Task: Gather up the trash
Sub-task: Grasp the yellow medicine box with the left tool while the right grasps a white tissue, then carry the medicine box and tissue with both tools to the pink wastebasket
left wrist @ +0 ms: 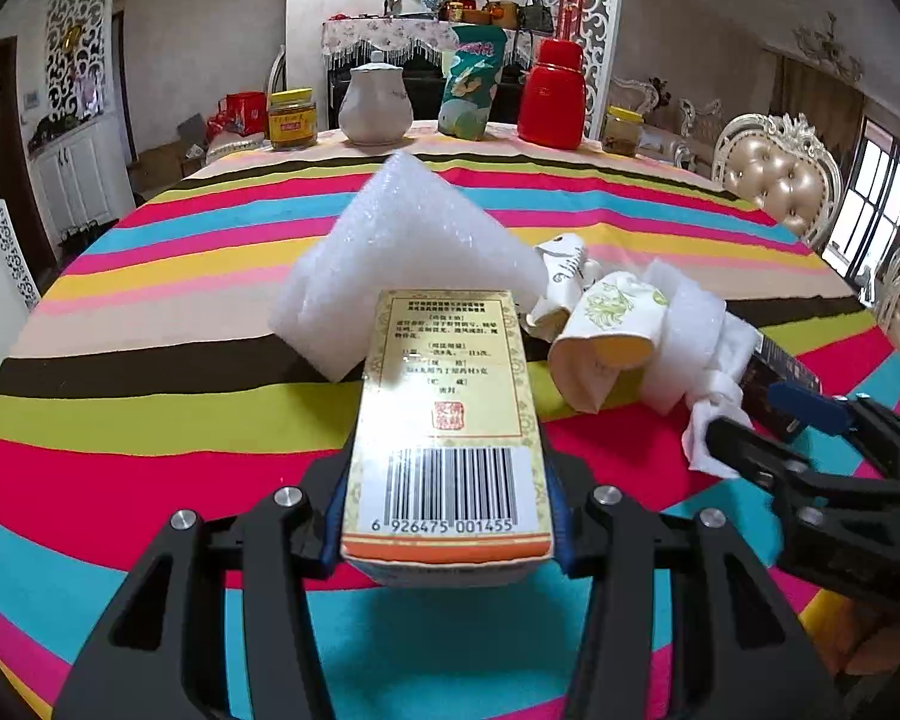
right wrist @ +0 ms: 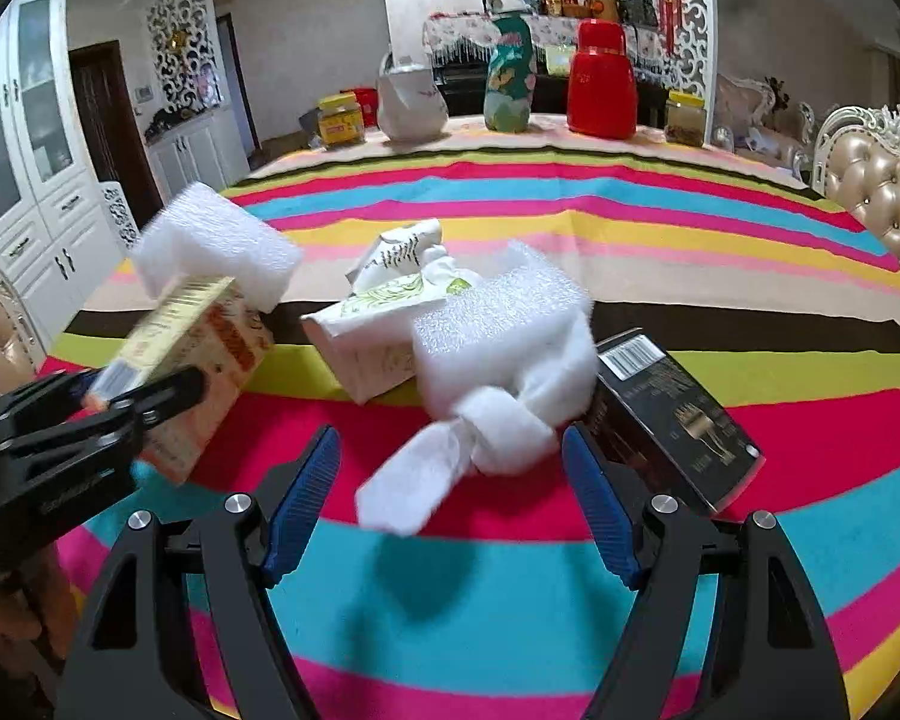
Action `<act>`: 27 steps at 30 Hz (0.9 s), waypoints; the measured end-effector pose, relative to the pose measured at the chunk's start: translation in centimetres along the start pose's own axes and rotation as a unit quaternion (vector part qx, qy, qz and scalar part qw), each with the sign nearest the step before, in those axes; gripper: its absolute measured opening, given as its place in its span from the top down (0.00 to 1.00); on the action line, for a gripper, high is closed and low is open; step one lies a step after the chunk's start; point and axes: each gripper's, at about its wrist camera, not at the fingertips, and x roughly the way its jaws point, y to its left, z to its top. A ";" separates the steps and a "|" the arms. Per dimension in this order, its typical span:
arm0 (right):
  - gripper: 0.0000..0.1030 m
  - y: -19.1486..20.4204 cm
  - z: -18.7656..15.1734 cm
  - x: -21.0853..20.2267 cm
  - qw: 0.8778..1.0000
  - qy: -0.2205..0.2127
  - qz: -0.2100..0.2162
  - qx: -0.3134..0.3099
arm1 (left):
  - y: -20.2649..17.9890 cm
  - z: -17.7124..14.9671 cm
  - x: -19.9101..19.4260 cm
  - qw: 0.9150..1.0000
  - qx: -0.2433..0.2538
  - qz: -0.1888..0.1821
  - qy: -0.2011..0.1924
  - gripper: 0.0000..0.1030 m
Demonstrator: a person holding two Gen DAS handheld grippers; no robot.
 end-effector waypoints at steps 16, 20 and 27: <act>0.69 -0.6 -1.5 -1.1 1.000 0.008 -0.020 0.011 | -1.5 -0.4 -0.3 0.999 0.020 -0.025 -0.002 0.53; 0.69 -1.0 -2.8 -3.1 1.000 -0.003 -0.015 0.027 | -2.1 -0.9 -0.5 0.999 0.030 -0.029 -0.001 0.53; 0.69 -0.9 -5.1 -6.1 0.999 -0.018 -0.026 0.034 | -3.3 -1.4 -1.2 0.998 0.047 -0.041 -0.008 0.53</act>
